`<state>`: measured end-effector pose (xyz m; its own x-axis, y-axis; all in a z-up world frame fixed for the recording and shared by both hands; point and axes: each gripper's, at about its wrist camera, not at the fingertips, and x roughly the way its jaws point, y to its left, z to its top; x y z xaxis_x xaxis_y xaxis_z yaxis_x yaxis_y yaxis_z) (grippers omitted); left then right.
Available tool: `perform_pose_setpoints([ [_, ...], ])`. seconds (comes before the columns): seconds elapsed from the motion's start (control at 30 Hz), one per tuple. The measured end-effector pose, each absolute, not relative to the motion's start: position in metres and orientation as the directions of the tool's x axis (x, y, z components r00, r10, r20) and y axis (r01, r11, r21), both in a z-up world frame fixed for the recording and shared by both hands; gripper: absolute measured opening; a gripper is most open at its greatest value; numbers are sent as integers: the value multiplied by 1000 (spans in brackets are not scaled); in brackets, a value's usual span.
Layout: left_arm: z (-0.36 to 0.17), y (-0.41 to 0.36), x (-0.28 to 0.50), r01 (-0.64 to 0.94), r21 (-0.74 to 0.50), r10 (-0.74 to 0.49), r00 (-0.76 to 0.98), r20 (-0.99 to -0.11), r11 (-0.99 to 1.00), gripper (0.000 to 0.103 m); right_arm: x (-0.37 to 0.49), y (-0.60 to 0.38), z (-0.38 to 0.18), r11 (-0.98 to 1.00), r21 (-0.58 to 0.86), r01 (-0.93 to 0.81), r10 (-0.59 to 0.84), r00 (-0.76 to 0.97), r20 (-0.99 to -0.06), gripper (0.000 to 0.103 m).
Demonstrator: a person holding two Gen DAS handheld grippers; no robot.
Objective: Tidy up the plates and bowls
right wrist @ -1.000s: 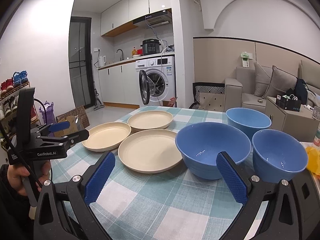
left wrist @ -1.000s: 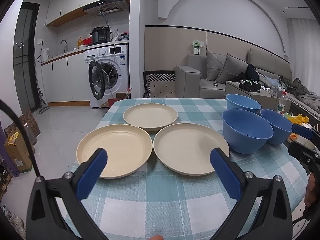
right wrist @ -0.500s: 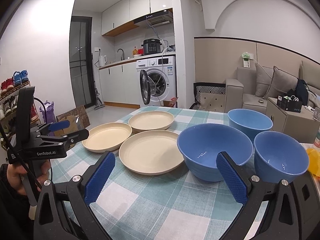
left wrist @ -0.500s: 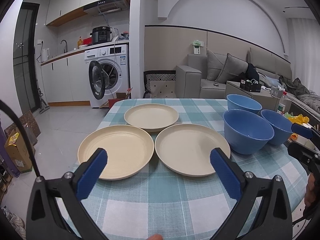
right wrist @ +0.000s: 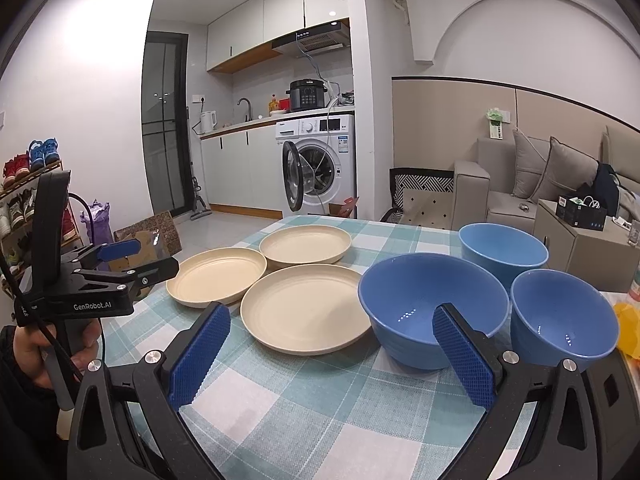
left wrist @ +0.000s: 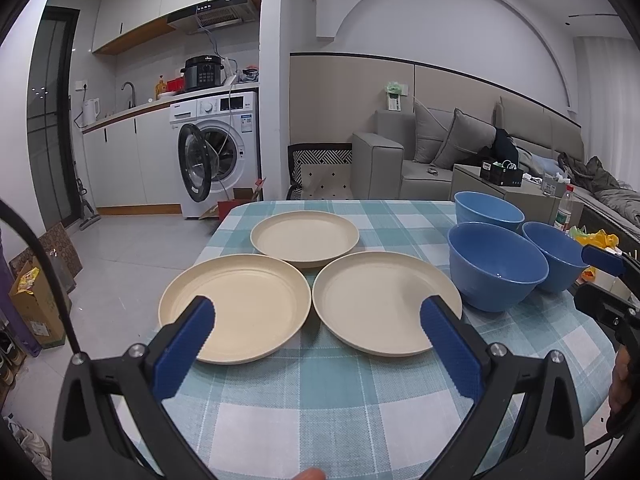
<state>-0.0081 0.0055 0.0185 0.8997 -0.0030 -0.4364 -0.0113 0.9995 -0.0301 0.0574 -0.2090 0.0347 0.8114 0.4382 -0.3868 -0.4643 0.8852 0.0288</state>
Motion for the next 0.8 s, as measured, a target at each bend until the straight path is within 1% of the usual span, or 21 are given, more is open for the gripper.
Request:
perform_pose_setpoints([
  [0.43,25,13,-7,-9,-36,-8,902,-431,999,103,60,-204,44,882,12,-471,440,814,-379,103],
  [0.8,39,25,2,-25,-17,16,911,-412,1000,103,76,-185,49,872,-39,-489,430,800,-418,103],
])
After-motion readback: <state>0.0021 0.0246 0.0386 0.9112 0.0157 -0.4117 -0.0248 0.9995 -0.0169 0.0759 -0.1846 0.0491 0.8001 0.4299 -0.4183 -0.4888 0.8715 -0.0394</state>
